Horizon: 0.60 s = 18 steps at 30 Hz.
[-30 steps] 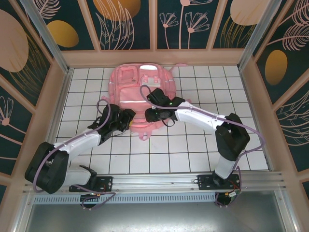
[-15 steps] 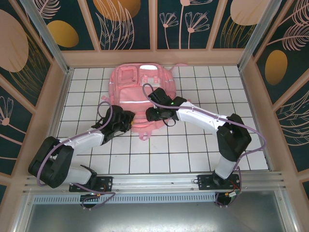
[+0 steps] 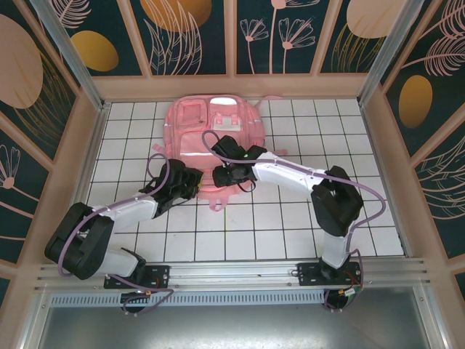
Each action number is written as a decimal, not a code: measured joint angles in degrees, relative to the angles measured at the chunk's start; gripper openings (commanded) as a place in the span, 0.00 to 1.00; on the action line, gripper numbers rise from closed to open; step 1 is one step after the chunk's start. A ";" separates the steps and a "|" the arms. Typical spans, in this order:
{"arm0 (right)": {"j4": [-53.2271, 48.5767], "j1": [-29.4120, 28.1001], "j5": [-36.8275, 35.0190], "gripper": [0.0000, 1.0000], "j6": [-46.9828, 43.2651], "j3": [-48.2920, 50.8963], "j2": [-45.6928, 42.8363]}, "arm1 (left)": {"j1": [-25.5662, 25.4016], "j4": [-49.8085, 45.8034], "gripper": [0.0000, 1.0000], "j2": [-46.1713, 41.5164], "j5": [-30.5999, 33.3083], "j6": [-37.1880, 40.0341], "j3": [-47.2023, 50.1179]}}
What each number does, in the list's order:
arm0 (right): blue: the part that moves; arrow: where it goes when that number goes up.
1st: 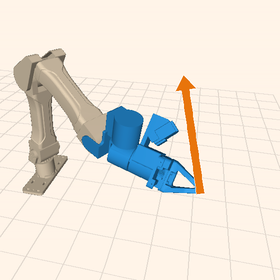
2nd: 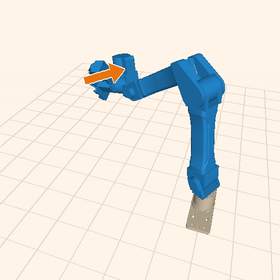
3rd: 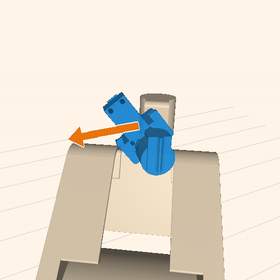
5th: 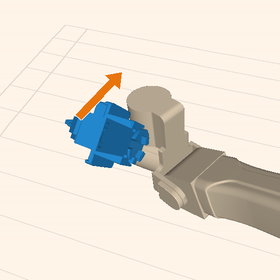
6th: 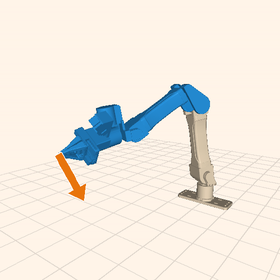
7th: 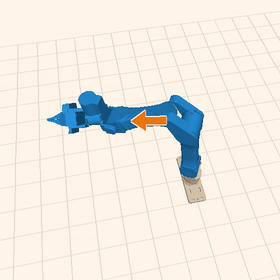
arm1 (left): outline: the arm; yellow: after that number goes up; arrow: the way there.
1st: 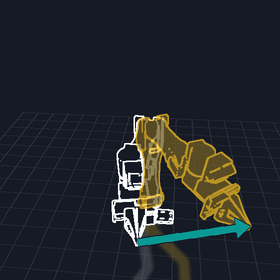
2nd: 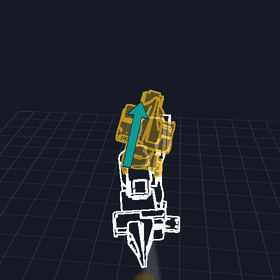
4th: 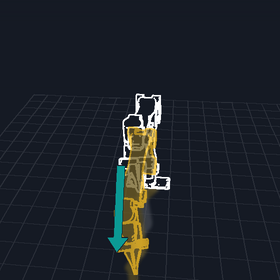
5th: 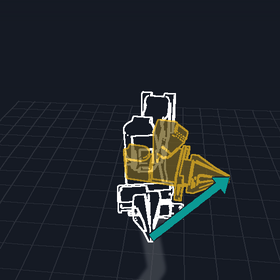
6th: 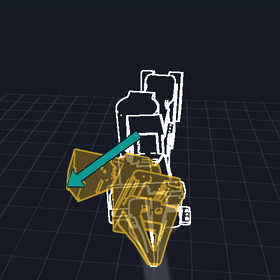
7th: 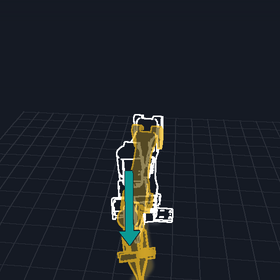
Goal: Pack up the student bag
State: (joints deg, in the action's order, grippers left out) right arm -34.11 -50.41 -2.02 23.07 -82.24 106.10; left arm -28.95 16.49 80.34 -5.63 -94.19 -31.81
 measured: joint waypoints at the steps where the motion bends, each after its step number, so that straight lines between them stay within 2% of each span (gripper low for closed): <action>1: -0.22 -0.17 -0.37 0.52 0.02 -0.55 0.44 | 0.00 -0.02 0.18 0.00 0.04 0.02 0.00; 6: -0.42 -0.31 -2.54 0.53 1.03 -1.53 1.07 | 0.00 -0.02 0.00 0.04 0.22 0.17 0.00; 10: 0.17 0.09 -3.08 0.53 3.02 -1.03 0.33 | 0.00 -0.09 0.00 -0.07 0.44 0.48 0.00; 18: 4.28 2.51 -0.92 0.54 5.57 2.86 -7.56 | 0.00 -1.38 0.00 -4.48 1.70 1.11 -0.07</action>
State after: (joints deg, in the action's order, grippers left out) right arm -29.82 -47.90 -2.94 28.64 -79.37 98.54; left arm -28.95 15.11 75.85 -3.92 -93.08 -31.88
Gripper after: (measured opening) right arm 0.533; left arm 0.066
